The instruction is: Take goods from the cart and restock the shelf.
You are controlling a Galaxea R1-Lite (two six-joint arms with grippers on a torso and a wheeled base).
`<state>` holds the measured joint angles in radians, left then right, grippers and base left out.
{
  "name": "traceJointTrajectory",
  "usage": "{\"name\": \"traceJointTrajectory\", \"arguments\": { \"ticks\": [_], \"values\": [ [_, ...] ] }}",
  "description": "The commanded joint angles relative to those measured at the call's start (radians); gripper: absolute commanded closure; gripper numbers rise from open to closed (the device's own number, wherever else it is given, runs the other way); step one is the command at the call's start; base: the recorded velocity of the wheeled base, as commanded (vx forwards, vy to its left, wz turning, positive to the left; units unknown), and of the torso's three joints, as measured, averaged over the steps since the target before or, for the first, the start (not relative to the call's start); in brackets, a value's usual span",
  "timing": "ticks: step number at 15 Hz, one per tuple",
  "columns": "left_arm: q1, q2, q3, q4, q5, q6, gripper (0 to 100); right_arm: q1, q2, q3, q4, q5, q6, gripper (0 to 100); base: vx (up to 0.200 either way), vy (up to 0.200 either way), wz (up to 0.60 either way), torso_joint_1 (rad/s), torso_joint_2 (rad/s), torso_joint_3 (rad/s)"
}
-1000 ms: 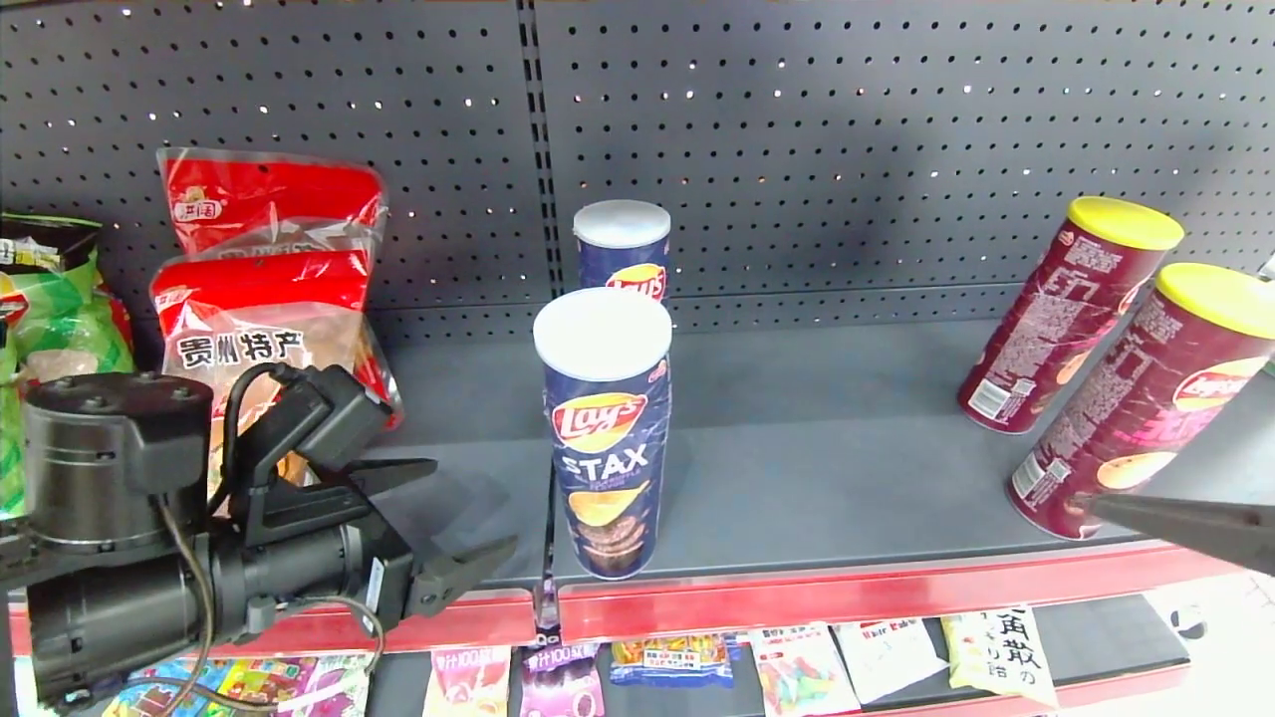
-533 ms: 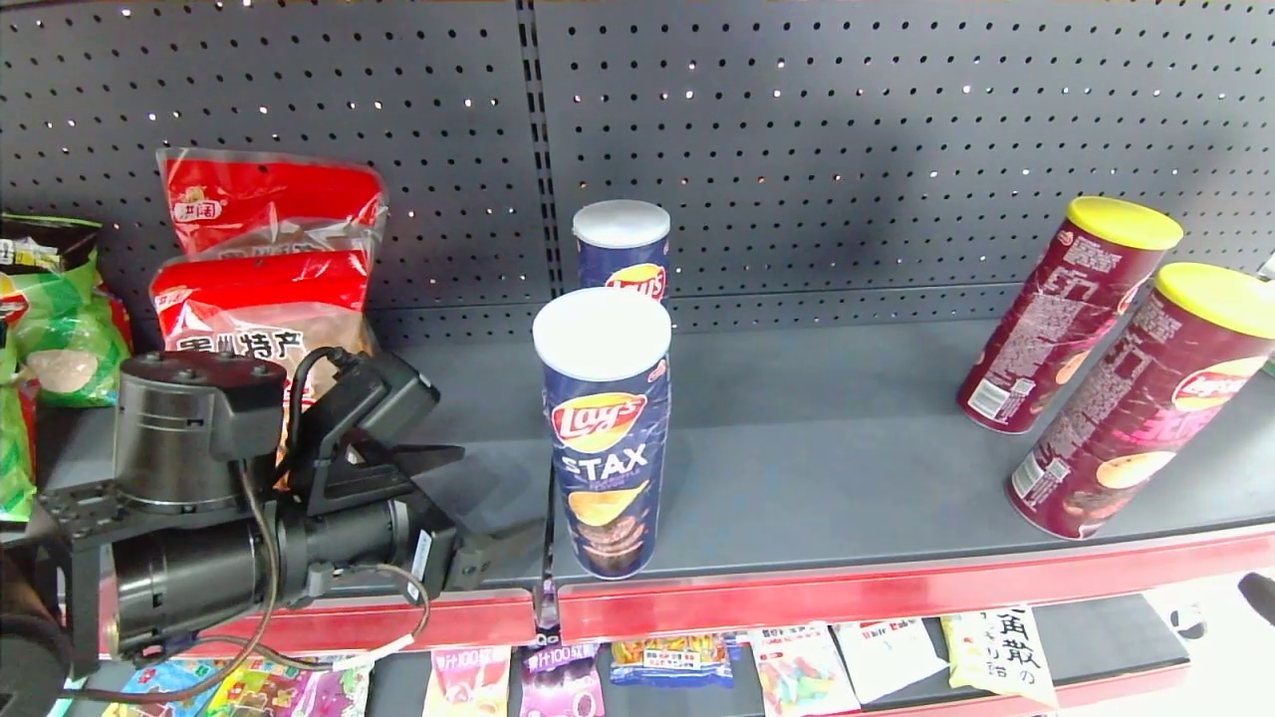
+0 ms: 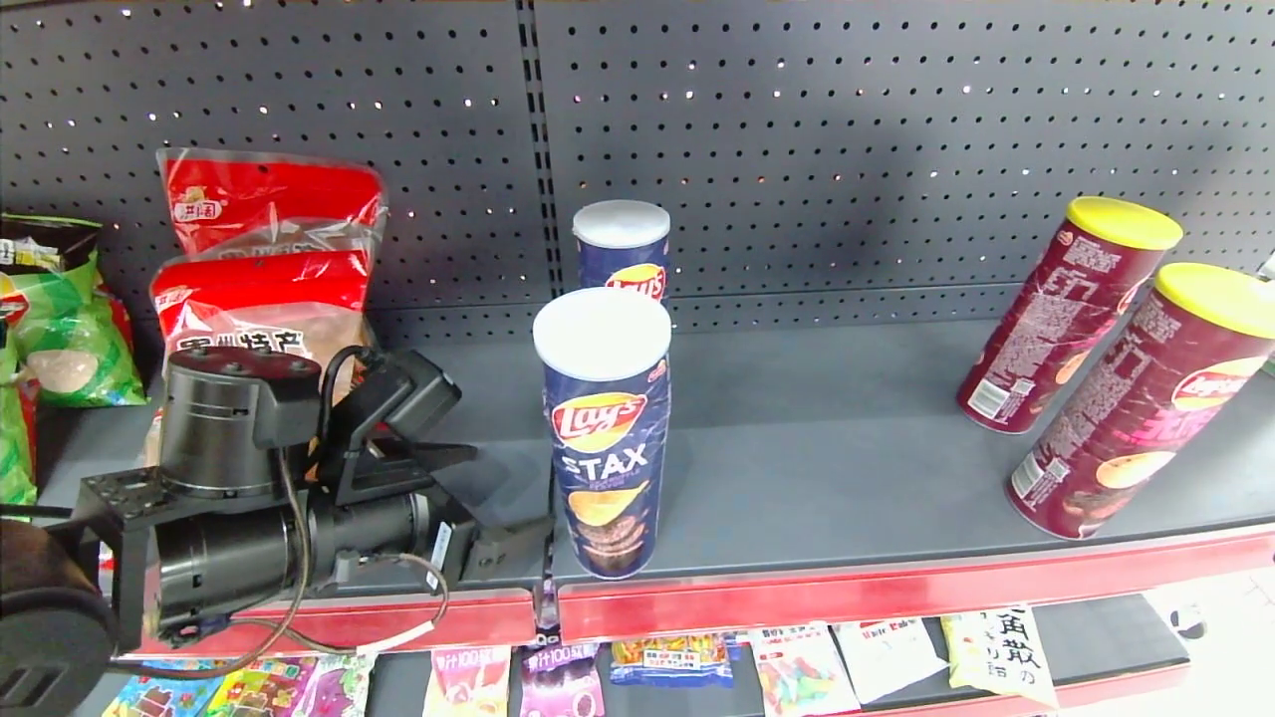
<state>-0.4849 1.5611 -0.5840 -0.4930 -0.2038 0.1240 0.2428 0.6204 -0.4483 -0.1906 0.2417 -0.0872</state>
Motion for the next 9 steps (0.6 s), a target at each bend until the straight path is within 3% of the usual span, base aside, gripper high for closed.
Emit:
{"name": "traceJointTrajectory", "arguments": {
  "ticks": [1, 9],
  "values": [
    [-0.003, 0.019, -0.011, -0.001, 0.0, 0.0, 0, 0.0, 0.007, -0.001, -0.001, 0.001, 0.0, 0, 0.0, 0.0, 0.0, 0.0, 0.0, 0.0],
    [-0.023, 0.047, -0.053, 0.001, 0.0, 0.0, 0, 0.0, 0.007, 0.003, -0.001, 0.001, 0.011, 0, 0.0, 0.0, 0.0, 0.0, 0.0, 0.0]
  ]
}}
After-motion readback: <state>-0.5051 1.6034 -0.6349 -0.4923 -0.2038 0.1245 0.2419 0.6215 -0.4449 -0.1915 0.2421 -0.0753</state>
